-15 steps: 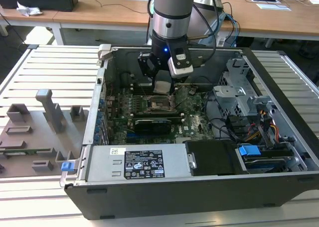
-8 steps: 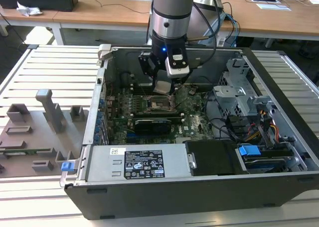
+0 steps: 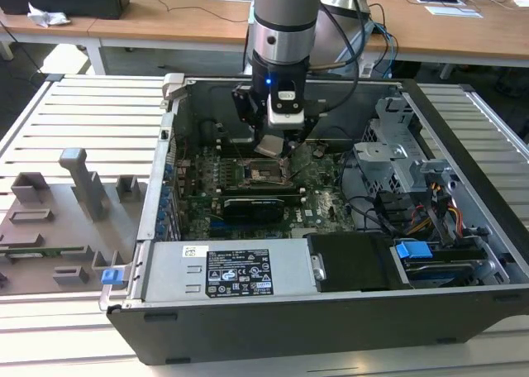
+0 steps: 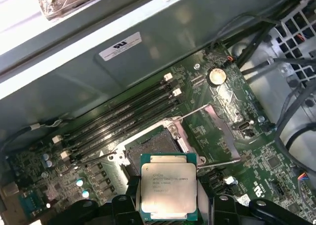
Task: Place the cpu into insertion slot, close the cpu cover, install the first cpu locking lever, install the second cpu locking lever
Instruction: 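Place the cpu into insertion slot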
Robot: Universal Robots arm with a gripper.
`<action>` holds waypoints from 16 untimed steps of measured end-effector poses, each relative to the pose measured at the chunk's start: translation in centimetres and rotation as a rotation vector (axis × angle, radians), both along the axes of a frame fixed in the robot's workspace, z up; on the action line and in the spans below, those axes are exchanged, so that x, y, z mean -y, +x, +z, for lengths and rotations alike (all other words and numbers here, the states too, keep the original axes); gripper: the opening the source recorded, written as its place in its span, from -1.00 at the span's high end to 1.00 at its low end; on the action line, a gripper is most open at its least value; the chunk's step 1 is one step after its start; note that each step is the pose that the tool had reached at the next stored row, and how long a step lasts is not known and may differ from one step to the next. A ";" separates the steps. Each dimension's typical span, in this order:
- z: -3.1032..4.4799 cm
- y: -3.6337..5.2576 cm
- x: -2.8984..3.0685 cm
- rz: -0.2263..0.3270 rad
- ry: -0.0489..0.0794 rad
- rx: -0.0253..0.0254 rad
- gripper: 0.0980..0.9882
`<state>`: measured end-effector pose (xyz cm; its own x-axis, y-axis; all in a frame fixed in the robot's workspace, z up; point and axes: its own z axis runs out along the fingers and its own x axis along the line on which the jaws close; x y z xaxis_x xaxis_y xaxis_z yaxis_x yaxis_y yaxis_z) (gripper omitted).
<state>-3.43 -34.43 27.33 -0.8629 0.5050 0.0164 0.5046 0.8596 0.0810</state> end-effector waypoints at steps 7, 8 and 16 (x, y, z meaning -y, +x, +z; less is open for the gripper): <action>-0.03 0.00 0.00 -0.126 -0.004 0.0000 0.00; -0.04 0.00 0.00 -0.149 -0.004 0.0000 0.00; -0.07 0.00 0.00 -0.259 -0.008 0.0000 0.00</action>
